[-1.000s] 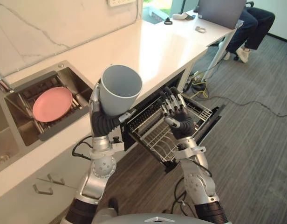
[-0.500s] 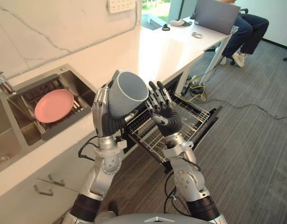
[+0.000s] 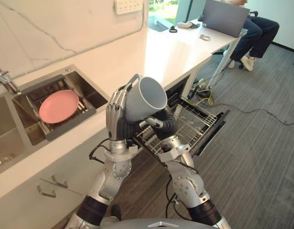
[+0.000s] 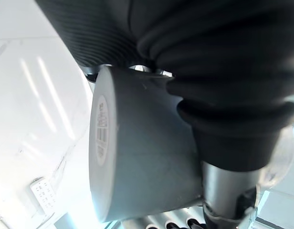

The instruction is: Walk over to the sink, pick up the cup, carry it to the dishwasher, place the cup inside the dishwasher, then close the dishwasher door

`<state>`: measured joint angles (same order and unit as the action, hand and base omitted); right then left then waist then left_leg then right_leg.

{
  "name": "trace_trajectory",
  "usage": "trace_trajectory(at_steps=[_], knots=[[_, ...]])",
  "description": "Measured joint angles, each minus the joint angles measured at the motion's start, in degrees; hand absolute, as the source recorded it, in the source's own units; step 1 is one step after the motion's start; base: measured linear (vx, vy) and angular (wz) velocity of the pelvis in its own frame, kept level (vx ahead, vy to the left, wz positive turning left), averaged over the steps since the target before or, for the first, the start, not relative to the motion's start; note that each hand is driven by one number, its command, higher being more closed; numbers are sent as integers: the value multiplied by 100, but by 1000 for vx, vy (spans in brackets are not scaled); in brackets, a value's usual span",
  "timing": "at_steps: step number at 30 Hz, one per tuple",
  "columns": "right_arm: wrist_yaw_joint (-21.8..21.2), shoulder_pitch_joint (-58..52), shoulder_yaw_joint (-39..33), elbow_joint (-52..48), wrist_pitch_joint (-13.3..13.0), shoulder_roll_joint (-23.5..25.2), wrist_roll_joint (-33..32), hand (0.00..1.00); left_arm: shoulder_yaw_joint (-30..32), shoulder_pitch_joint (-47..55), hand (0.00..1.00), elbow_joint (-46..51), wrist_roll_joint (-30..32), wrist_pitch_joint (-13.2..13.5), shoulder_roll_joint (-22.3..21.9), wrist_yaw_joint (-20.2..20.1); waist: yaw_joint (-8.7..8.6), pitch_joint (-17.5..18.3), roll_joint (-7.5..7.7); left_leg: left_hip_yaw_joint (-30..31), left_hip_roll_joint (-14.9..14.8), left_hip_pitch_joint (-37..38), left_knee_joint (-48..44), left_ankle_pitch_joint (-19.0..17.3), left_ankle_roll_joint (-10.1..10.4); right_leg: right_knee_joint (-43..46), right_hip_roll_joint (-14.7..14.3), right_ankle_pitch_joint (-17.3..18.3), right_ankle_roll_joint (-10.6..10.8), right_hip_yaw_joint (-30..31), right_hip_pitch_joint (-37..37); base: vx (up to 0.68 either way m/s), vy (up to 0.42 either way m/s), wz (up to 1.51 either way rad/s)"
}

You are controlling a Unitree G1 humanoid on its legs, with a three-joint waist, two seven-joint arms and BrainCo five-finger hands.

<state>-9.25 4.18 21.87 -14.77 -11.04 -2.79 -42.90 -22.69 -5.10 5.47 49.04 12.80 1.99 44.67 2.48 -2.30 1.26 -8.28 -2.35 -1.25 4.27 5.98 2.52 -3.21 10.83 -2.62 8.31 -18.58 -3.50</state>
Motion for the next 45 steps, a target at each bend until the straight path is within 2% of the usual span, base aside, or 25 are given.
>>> trace_trajectory(at_steps=[5,18,19,23,37,42,43,45], knots=[[194,158,38,0,-9,-1,5,0,-53,0,100,-1,59,-19,-3,36,21,3,2,25,-1,-12,4,40,7,-22,0,-8,-3,-56,-2,-29,1,1],[355,161,65,0,-10,-5,120,0,-112,8,100,-179,62,-40,9,115,71,45,32,41,0,-59,5,66,12,-90,-1,-28,-30,-68,18,-9,1,0],[361,166,64,0,-10,-5,208,100,-116,8,100,-185,62,-42,17,114,70,45,32,41,1,-59,5,66,12,-94,-1,-34,-21,-68,17,0,0,0],[429,177,52,0,-9,-27,286,100,-104,11,100,-226,61,-116,28,144,72,45,32,41,1,-61,5,66,12,-101,-3,-51,0,-67,17,0,0,0],[469,328,124,0,14,-130,310,100,-100,12,100,-244,54,-116,30,368,84,46,33,39,0,-61,5,68,14,-131,-7,-78,4,-60,13,0,0,0],[689,337,171,-1,-3,-127,546,100,-121,28,100,-284,-199,-105,30,372,85,46,33,40,0,-61,5,69,15,-130,-7,-79,4,-60,11,0,0,0],[745,338,177,-1,-8,-118,694,100,-119,31,0,-303,-288,-97,31,375,85,46,33,40,0,-61,5,69,15,-130,-7,-79,4,-60,11,0,0,0],[883,353,211,-4,-38,-112,848,100,-112,32,0,-383,-407,-97,28,378,83,46,33,40,0,-61,5,70,16,-129,-7,-80,3,-60,11,0,0,0]])
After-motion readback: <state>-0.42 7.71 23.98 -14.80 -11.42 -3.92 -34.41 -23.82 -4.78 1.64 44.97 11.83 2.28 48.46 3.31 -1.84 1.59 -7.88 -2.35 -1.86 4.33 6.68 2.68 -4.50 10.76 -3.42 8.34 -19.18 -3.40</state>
